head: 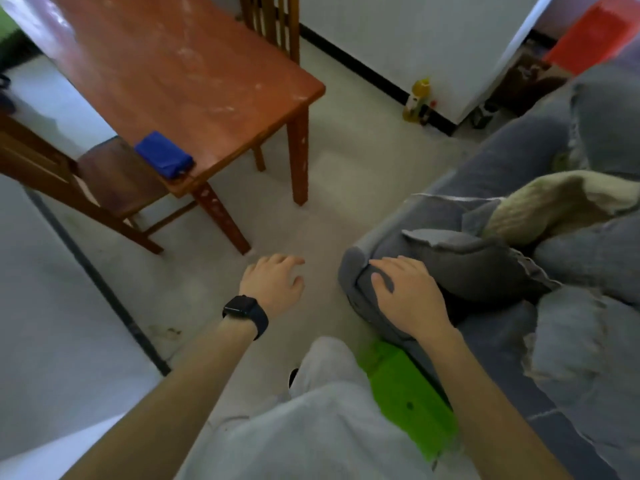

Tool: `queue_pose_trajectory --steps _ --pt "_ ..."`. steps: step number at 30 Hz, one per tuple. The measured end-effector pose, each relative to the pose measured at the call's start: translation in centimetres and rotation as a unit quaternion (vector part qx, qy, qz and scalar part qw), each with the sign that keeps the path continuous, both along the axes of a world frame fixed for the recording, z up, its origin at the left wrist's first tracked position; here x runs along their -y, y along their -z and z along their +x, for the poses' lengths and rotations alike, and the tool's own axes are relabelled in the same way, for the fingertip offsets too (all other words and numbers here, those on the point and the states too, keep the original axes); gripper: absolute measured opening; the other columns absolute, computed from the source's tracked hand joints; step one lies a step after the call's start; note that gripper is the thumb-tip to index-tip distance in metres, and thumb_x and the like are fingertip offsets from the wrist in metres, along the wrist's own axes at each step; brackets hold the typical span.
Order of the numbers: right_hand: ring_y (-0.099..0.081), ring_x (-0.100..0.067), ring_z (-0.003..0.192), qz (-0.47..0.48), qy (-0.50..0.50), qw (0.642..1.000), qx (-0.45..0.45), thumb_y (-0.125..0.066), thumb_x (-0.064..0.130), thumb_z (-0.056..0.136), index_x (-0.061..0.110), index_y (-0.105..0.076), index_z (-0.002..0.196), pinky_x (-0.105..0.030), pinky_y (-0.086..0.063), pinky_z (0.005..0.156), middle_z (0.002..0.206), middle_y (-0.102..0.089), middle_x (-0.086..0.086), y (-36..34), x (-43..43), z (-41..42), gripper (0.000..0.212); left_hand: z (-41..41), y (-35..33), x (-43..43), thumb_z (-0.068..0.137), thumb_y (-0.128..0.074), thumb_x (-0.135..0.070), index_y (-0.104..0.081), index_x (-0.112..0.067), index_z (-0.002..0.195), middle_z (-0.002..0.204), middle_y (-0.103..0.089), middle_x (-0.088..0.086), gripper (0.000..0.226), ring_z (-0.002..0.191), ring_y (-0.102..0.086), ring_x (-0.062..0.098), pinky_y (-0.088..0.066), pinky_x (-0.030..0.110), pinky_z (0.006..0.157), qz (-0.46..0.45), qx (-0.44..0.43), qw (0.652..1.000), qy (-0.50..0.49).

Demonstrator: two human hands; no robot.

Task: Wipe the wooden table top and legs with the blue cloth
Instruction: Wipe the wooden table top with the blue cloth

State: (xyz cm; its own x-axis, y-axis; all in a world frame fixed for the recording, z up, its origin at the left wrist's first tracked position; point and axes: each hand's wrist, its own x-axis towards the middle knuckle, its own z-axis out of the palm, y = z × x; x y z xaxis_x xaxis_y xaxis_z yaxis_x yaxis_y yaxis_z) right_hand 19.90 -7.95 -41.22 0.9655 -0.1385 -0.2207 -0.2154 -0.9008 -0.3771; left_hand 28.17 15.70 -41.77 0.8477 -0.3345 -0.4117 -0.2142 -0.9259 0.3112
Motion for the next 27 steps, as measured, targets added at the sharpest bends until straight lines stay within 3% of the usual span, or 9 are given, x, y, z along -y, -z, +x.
queue_pose_trajectory --steps 7,15,22,27 --pt "-0.046 -0.019 0.127 0.005 -0.055 0.998 -0.038 -0.043 0.040 0.100 0.030 -0.060 0.131 -0.039 -0.042 0.104 0.130 -0.062 0.011 2.2 -2.2 12.3 0.036 7.9 3.3 -3.9 0.098 -0.044 -0.039 -0.049 -0.035 0.138 0.139 -0.052 -0.004 0.040 0.128 -0.045 0.023 -0.038 0.043 0.107 -0.006 -0.040 0.995 -0.090" --pt "-0.047 -0.019 0.126 0.021 -0.228 0.970 -0.083 -0.043 0.038 0.101 0.028 -0.060 0.130 -0.036 -0.040 0.106 0.131 -0.062 0.009 3.3 -6.8 28.2 0.035 15.4 4.5 -8.5 0.100 -0.043 -0.039 -0.049 -0.032 0.139 0.139 -0.053 0.000 0.040 0.115 -0.056 0.023 -0.045 0.036 0.098 0.004 -0.087 0.957 -0.277" --pt "-0.040 -0.017 0.130 0.008 -0.380 0.920 -0.091 -0.041 0.041 0.100 0.030 -0.053 0.137 -0.036 -0.039 0.107 0.135 -0.057 0.010 3.4 -14.4 38.8 0.040 20.8 5.1 -13.7 0.096 -0.050 -0.036 -0.053 -0.031 0.136 0.138 -0.055 0.002 0.041 0.124 -0.051 0.024 -0.041 0.044 0.104 -0.011 -0.057 0.915 -0.400" --pt "-0.040 -0.022 0.131 0.007 -0.419 0.900 -0.119 -0.043 0.039 0.099 0.027 -0.048 0.140 -0.042 -0.042 0.104 0.141 -0.052 0.004 5.3 -22.0 44.9 0.043 26.6 7.0 -18.3 0.094 -0.053 -0.035 -0.051 -0.026 0.135 0.137 -0.054 0.002 0.042 0.119 -0.054 0.023 -0.047 0.044 0.098 -0.067 -0.014 0.890 -0.452"
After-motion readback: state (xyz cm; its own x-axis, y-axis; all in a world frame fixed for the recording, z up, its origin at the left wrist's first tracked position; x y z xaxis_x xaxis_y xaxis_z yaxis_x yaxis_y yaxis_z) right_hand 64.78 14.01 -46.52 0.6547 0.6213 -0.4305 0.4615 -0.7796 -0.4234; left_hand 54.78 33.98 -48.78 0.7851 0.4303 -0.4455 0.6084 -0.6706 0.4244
